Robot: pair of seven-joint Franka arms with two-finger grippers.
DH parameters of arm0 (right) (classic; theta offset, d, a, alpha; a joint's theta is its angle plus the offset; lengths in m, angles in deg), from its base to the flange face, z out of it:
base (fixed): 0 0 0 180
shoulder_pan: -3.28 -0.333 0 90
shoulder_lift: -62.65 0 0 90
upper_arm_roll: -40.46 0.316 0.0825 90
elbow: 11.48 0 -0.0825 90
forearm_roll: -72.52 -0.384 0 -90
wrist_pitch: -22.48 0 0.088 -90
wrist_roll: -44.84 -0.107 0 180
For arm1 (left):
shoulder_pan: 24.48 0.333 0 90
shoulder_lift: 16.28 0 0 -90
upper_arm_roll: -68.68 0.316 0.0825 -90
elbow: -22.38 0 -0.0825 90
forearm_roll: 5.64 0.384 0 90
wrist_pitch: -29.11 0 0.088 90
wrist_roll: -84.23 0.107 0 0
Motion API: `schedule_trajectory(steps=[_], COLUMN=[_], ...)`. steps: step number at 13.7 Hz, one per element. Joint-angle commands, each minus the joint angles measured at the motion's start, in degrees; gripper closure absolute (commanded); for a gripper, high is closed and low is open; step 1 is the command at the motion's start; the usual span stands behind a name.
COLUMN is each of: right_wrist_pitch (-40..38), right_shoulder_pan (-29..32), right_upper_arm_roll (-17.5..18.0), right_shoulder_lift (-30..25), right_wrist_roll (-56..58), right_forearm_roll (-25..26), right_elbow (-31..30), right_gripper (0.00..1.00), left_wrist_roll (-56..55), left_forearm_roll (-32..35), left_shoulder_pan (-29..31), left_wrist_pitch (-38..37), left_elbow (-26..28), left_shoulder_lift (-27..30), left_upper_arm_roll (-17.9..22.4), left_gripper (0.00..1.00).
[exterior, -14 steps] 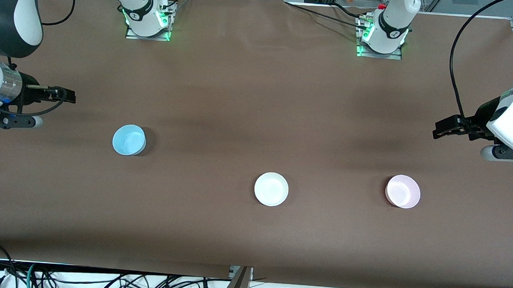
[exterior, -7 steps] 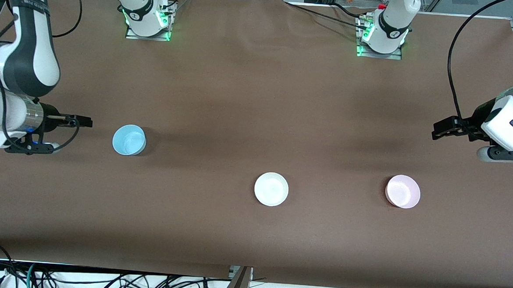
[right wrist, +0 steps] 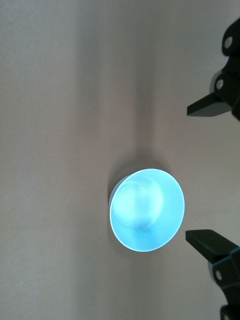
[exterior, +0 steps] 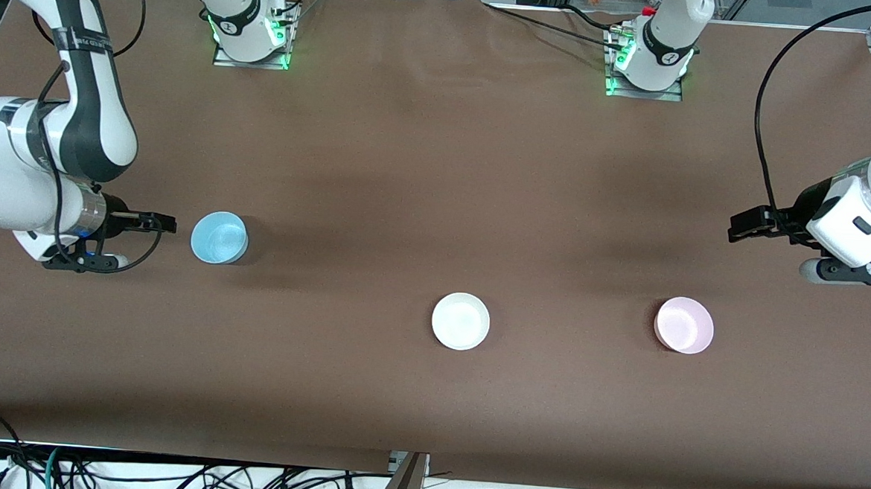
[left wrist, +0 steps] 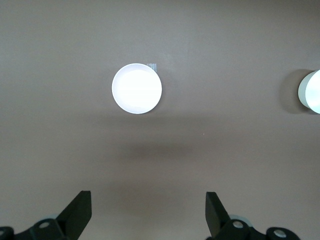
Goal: Stack pink and blue bowls on white bowl
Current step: 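Reach the right gripper to the blue bowl while the left gripper reaches the pink bowl, then grasp the blue bowl with the right gripper while the left gripper grasps the pink bowl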
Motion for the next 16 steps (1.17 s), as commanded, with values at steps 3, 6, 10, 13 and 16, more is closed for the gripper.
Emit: schedule_trajectory(steps=[3, 6, 10, 13, 16], right_wrist_pitch=[4.9, 11.2, 16.7, 18.6, 21.7], right_shoulder_pan=[0.7, 0.8, 1.1, 1.8, 2.1], right_upper_arm_roll=[0.5, 0.5, 0.5, 0.5, 0.5], right_shoulder_lift=[-1.2, -1.2, -0.2, 1.0, 1.3], right_wrist_roll=[-0.6, -0.5, 0.3, 2.7, 3.5], right_forearm_roll=[-4.8, -4.9, -8.0, -8.1, -8.2], right_elbow=[-5.2, -9.0, -12.7, -13.3, -15.4], right_gripper=[0.0, 0.01, 0.01, 0.01, 0.01], left_wrist_roll=[-0.6, -0.5, 0.5, 0.7, 4.1], left_forearm_roll=[1.2, 5.0, 6.3, 4.7, 1.1], left_shoulder_pan=[0.2, 0.4, 0.8, 2.0, 3.3], left_wrist_pitch=[0.2, 2.7, 6.5, 11.9, 13.7], left_elbow=[-0.7, -0.4, -0.2, 0.0, 0.1], left_shoulder_lift=[-2.8, -5.1, -7.8, -11.6, -13.7], left_upper_arm_roll=[0.1, 0.0, 0.0, -0.1, -0.1], left_gripper=[0.0, 0.0, 0.0, 0.0, 0.0])
